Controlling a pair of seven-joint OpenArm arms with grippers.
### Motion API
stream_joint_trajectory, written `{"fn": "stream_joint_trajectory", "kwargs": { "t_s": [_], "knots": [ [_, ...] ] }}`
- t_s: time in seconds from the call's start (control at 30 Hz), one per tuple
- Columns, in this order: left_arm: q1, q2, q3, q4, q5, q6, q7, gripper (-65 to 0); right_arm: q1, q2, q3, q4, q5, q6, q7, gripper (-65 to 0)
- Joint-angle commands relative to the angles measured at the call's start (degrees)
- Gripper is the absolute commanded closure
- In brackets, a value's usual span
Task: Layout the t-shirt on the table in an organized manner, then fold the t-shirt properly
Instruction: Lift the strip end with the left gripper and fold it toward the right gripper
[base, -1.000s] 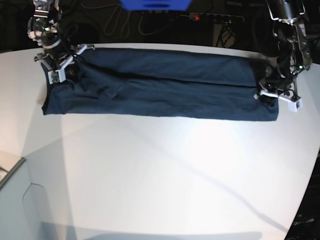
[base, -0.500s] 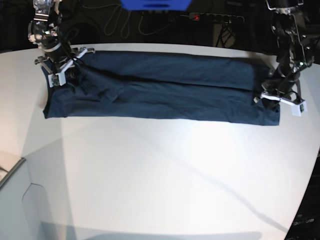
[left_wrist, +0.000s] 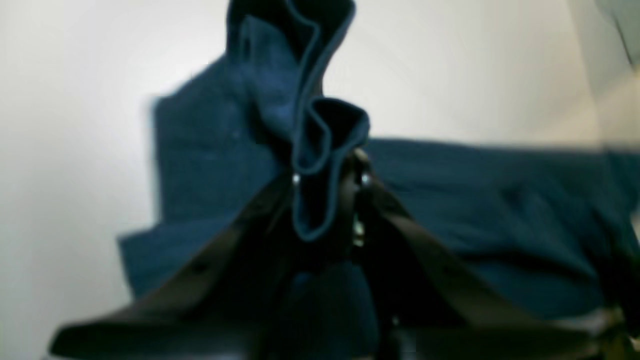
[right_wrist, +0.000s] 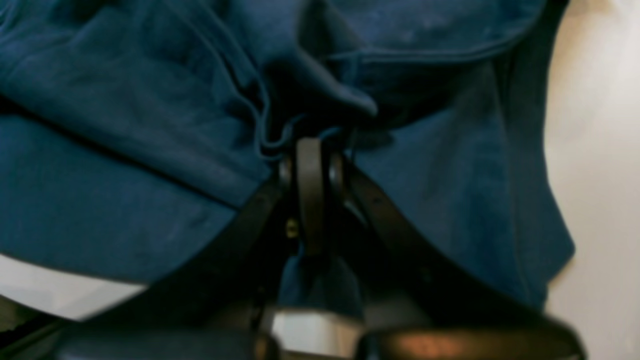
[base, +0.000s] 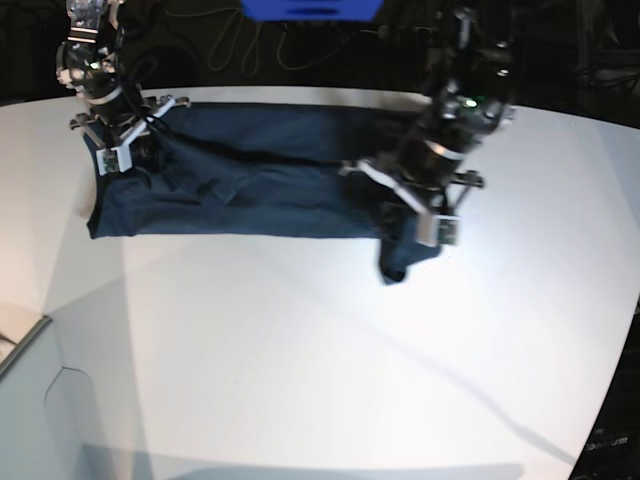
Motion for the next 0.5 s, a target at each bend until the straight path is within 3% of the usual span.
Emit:
{"fn": "stream_joint_trajectory", "kwargs": {
  "t_s": [0.0,0.23,0.47],
  "knots": [
    [-0.4,0.8,2.1,1.0,1.2,-0.2,-1.4,-0.1,-0.3,0.2,0.1,0.2,-0.4,0.2,-1.1,0.0],
    [-1.6,2.9,11.0,-5.8,7.0,-0.2,-1.5,0.0,-0.3,0.2,0.1,0.3,-0.4,0.2,-1.1,0.0],
    [-4.6,3.6,14.1,-10.9,7.0,-0.2,-1.6,0.0,-0.3,0.2,0.1,0.3,-0.4,0.2,-1.0,0.0]
  ]
}}
